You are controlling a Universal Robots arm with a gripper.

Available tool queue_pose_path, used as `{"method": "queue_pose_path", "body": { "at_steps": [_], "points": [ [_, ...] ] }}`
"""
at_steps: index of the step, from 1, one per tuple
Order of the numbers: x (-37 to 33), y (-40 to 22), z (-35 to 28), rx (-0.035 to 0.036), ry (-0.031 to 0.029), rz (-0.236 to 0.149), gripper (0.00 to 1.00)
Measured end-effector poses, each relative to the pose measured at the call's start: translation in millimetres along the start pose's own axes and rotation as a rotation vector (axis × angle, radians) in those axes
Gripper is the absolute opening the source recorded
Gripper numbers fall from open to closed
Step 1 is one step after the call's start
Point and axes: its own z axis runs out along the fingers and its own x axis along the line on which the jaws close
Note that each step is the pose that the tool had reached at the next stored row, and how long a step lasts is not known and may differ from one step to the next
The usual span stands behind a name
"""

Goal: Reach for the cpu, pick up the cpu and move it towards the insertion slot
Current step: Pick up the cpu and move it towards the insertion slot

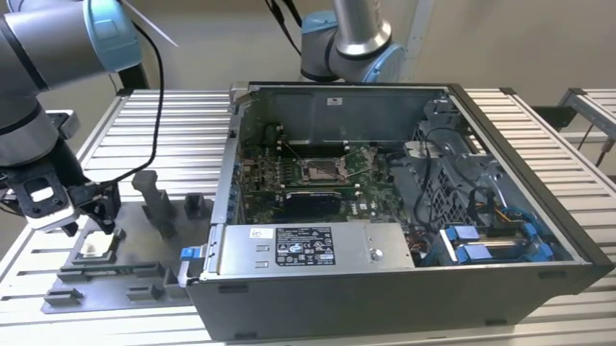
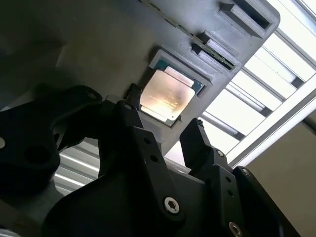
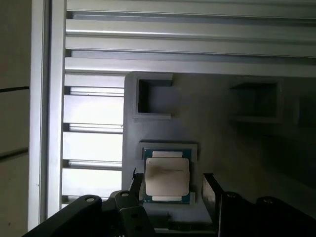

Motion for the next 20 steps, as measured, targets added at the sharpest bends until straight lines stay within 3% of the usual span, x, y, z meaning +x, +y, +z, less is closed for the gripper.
{"method": "queue_pose_path", "body": {
  "at_steps": [20],
  "points": [
    [3.5,-2.5,26.0,0.0001,0.0001,0.000,1.00]
  ]
}}
